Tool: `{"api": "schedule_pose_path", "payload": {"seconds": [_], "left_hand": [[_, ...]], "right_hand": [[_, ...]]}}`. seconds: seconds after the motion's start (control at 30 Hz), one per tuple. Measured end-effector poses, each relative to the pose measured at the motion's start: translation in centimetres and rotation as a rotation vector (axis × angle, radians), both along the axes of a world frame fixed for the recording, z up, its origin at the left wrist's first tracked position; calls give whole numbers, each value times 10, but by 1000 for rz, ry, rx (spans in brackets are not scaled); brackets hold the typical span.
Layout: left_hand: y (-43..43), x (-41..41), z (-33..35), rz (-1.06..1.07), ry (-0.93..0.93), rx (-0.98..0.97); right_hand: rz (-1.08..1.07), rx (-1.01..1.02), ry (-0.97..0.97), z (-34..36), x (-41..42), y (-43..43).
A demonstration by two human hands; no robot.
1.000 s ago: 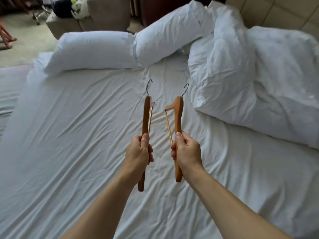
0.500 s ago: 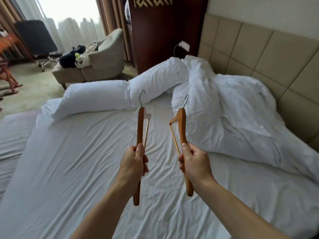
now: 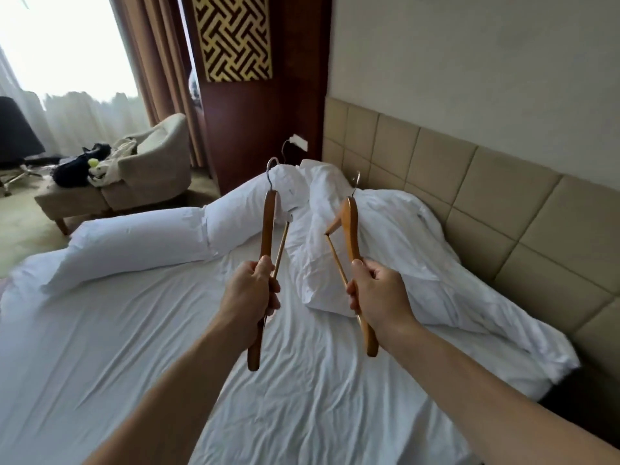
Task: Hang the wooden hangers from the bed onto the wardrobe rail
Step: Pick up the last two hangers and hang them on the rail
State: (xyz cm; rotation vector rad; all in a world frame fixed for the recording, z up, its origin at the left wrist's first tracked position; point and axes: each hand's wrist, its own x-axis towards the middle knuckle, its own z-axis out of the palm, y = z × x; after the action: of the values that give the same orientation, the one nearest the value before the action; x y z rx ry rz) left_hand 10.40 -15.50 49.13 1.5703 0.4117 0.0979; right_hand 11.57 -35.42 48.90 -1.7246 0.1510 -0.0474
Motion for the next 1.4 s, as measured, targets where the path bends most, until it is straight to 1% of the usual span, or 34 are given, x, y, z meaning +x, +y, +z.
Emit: {"api": "schedule_pose_path", "payload": {"seconds": [0.1,0.27,0.43,0.53,0.8,0.97,1.1,1.23,1.4], "left_hand": [[-11,-2,31,-82,-30,8],[-27,-21,64,-216,-76,13],[-38,-57,84,-403,-90,32],[-54,-82,96,-507,-84,20],[-135,-164,118,-872,-120,-7],[-192,-235,130,-1075,-125,-4],[-235,-306,134,-1225,-100,-7],[-265,-395,143,-1382,-103,33],[-283,-519,167,-1556,-101,63]], "right_hand": [[-55,-43,-3,33,-23,-6],[-227,-112,-50,70,-76,-11],[-432,-85,-67,95,-144,-16],[-541,-61,-109,107,-187,-27],[-837,-39,-142,138,-319,-71],[-999,-80,-120,151,-425,-93],[-1163,-44,-119,157,-517,-106],[-1351,-62,-129,157,-613,-119],[-1555,-60,-175,171,-732,-115]]}}
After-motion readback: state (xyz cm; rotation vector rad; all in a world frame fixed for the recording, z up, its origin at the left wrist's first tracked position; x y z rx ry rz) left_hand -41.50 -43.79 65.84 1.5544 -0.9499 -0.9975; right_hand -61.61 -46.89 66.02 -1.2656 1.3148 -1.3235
